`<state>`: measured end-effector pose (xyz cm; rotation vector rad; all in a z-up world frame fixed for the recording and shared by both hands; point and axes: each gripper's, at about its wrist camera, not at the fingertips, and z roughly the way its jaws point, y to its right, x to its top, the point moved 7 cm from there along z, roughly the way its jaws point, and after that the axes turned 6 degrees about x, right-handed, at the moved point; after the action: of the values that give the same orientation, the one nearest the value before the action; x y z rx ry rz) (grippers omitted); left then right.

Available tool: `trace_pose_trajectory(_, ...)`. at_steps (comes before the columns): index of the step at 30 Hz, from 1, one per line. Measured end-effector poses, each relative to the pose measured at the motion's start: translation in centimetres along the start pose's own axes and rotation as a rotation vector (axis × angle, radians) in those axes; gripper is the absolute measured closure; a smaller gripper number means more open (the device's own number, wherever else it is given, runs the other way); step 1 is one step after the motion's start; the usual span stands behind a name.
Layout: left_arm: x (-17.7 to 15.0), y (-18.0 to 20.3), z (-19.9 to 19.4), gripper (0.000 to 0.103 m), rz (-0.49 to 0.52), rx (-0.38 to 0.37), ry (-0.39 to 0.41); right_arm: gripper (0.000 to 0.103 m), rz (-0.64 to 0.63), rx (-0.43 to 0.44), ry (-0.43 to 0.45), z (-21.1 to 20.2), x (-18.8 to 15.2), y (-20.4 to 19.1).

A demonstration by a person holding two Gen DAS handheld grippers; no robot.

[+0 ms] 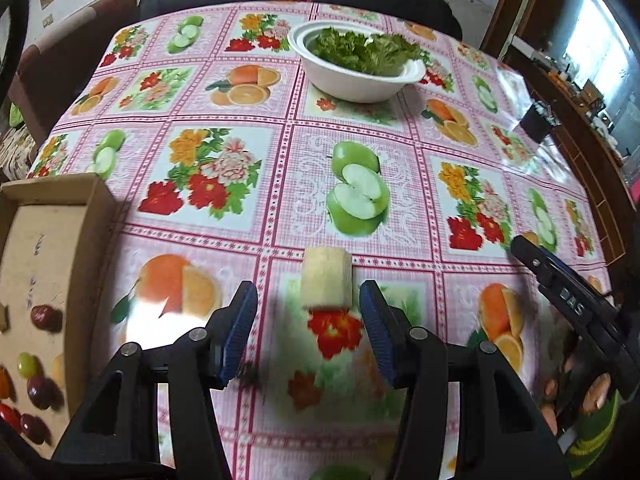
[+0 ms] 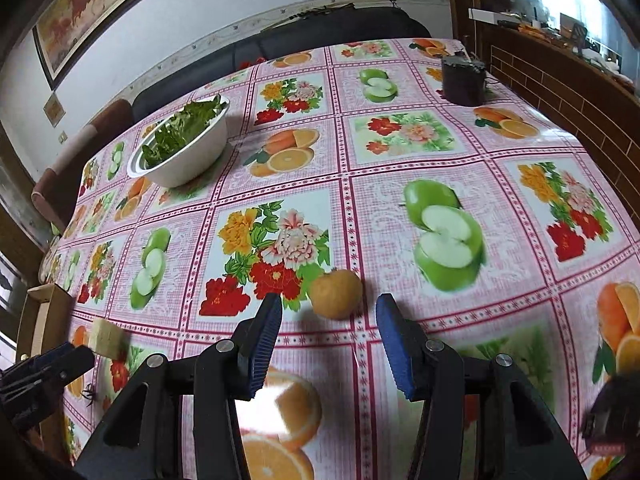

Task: Organize fruits
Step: 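Grasp a pale yellow chunk with the left tool while the right tool grasps a small brown round fruit, then carry the yellow chunk in the left tool to the tray while the right tool carries its brown fruit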

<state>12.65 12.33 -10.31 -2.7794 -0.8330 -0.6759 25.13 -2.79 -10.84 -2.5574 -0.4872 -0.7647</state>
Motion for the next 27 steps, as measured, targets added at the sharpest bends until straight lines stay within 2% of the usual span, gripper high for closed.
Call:
trace_pose_trajectory(3, 0.0, 0.3, 1.5, 0.052, -0.005, 0.016, -0.035, 0.053, -0.019, -0.015, 0.000, 0.3, 0.1, -0.1)
trace_pose_trajectory(4, 0.2, 0.3, 1.6, 0.051, -0.002, 0.030, -0.019, 0.054, -0.026, -0.019, -0.001, 0.3, 0.1, -0.1)
trace_pose_trajectory(6, 0.4, 0.5, 1.7, 0.055, 0.002, 0.040, 0.002, 0.065, -0.047, -0.042, 0.002, 0.4, 0.1, -0.1)
trace_pose_trajectory(7, 0.5, 0.6, 1.6, 0.073, 0.004, 0.032, 0.011, 0.074, -0.054, -0.043, 0.001, 0.5, 0.1, -0.2)
trace_pose_trajectory(8, 0.5, 0.7, 1.5, 0.078, 0.010, 0.026, 0.019, 0.075, -0.054, -0.033, 0.001, 0.4, 0.0, -0.3)
trace_pose_trajectory(19, -2.3, -1.4, -0.7, 0.078, -0.004, 0.007, 0.025, 0.075, -0.034, 0.091, 0.009, -2.8, -1.8, -2.5)
trace_pose_trajectory(27, -4.1, -4.8, -4.2, 0.078, -0.032, 0.067, 0.086, 0.075, -0.057, 0.196, 0.004, -5.3, -4.4, -6.9)
